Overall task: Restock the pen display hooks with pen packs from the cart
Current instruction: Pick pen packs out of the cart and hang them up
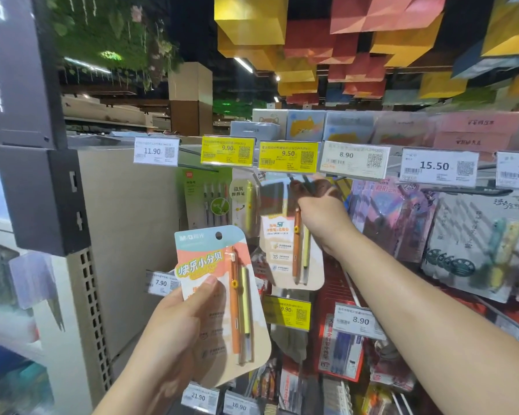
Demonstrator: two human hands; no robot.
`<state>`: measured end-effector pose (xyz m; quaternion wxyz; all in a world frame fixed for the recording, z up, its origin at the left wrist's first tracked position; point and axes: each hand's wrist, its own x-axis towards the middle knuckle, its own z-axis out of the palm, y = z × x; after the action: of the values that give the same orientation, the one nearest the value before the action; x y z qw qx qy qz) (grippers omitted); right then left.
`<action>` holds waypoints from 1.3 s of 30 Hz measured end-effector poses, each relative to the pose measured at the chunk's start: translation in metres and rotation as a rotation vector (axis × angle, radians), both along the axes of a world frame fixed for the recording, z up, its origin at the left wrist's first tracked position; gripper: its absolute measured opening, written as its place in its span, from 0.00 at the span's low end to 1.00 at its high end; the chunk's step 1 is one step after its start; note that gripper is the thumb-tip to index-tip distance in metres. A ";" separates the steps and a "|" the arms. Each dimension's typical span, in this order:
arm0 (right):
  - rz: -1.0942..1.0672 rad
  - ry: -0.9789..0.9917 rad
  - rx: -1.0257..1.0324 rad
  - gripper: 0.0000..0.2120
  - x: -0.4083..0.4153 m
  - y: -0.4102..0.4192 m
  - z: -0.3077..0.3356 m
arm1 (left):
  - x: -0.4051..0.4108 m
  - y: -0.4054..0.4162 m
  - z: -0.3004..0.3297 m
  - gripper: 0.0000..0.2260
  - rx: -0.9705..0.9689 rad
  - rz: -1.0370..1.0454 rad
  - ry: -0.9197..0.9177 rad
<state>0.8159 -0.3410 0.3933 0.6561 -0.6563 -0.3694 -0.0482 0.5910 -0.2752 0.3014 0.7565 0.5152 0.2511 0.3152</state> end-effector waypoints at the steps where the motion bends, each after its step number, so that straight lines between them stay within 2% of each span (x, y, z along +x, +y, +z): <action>1: -0.004 0.023 -0.008 0.08 0.002 0.000 0.001 | 0.000 0.000 0.001 0.10 -0.003 -0.002 0.001; 7: -0.051 -0.021 -0.124 0.17 -0.001 -0.009 -0.002 | 0.000 0.002 0.001 0.11 -0.032 -0.005 -0.013; 9: -0.046 -0.038 -0.152 0.17 0.000 -0.009 -0.004 | 0.000 0.001 0.001 0.11 -0.036 -0.007 -0.016; 13: -0.038 -0.060 -0.081 0.15 -0.004 -0.003 -0.002 | 0.001 0.002 0.000 0.10 -0.046 -0.006 -0.019; 16: -0.020 -0.127 0.037 0.07 -0.011 0.000 0.001 | 0.000 0.002 0.000 0.11 -0.047 -0.010 -0.016; 20: -0.047 -0.145 0.094 0.16 -0.020 -0.001 0.005 | -0.001 0.003 -0.001 0.11 -0.040 -0.008 0.001; 25: -0.111 -0.108 0.055 0.15 -0.022 -0.003 0.009 | 0.000 0.004 -0.002 0.11 -0.043 -0.009 -0.004; 30: -0.080 -0.008 0.082 0.18 -0.028 -0.003 0.015 | 0.001 0.004 -0.003 0.11 -0.044 -0.005 -0.010; 34: -0.073 0.077 0.085 0.09 -0.024 0.002 0.017 | 0.002 0.006 -0.004 0.11 -0.018 -0.010 0.021; 37: -0.074 0.137 0.052 0.17 -0.020 0.003 0.016 | 0.002 0.007 -0.005 0.11 -0.029 -0.013 0.023; 39: -0.063 0.151 0.042 0.17 -0.017 0.005 0.015 | 0.002 0.007 -0.005 0.12 -0.035 -0.014 0.021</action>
<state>0.7988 -0.3361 0.4083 0.6938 -0.6555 -0.2972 -0.0268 0.5933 -0.2677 0.2961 0.7649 0.5070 0.2607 0.2999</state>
